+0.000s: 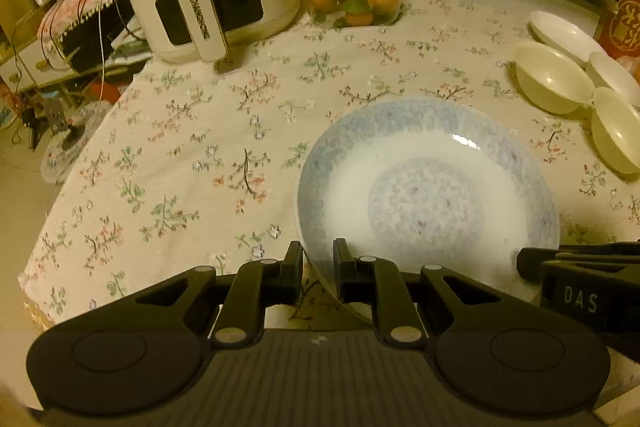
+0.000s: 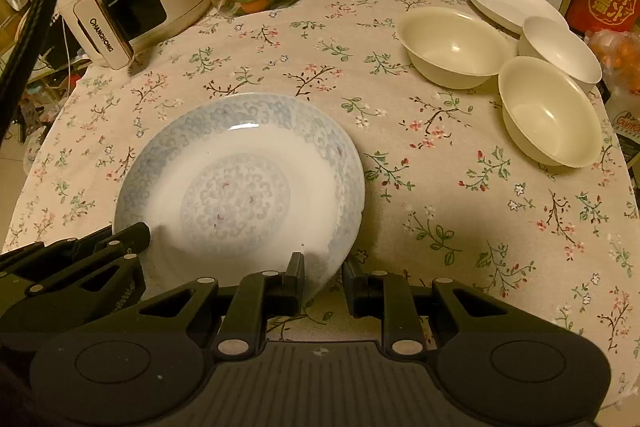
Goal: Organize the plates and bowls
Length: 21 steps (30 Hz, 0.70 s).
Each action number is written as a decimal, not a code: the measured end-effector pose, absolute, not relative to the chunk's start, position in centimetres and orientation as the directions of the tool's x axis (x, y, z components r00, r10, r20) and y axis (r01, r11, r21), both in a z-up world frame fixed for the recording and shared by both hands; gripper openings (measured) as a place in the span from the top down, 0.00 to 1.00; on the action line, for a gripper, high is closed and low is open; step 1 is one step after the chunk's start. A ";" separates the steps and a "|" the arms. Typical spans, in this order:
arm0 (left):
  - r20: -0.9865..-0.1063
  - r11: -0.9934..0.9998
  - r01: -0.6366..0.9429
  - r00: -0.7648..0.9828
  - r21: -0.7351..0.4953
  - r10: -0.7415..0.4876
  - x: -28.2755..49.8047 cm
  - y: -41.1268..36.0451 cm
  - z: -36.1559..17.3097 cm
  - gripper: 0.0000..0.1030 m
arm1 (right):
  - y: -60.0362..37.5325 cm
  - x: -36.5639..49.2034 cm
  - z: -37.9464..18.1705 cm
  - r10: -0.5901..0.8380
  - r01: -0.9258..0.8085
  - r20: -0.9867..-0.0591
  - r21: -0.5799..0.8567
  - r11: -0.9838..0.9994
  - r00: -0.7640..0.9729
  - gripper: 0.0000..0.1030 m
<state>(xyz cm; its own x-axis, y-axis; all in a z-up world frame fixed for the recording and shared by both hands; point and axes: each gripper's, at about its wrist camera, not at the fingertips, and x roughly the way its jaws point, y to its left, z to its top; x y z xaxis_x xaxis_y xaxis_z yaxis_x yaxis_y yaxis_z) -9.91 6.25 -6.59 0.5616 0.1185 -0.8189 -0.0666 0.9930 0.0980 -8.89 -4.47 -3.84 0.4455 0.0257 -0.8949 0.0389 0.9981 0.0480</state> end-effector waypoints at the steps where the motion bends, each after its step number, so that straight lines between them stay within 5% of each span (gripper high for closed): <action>1: -0.817 0.992 -0.064 0.563 0.105 0.123 -9.9 6.1 -6.6 0.87 | -4.4 -8.9 -3.9 0.023 0.039 -0.895 0.046 0.998 0.446 0.80; 18: -0.839 0.995 -0.101 0.539 0.021 0.073 -9.4 7.2 -6.3 0.85 | -5.0 -8.9 -3.9 0.038 0.049 -0.893 0.067 0.997 0.448 0.78; 21: -0.837 0.994 -0.106 0.544 0.014 0.069 -9.3 7.2 -6.1 0.80 | -5.5 -8.9 -3.5 0.041 0.061 -0.888 0.077 0.995 0.458 0.68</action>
<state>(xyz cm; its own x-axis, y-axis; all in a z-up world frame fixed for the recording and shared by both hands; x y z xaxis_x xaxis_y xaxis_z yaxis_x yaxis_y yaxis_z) -9.25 7.18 -6.09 0.5435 0.0694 -0.8365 -0.1056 0.9943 0.0139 -8.94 -5.49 -3.53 0.4583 0.0410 -0.8878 0.0608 0.9952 0.0773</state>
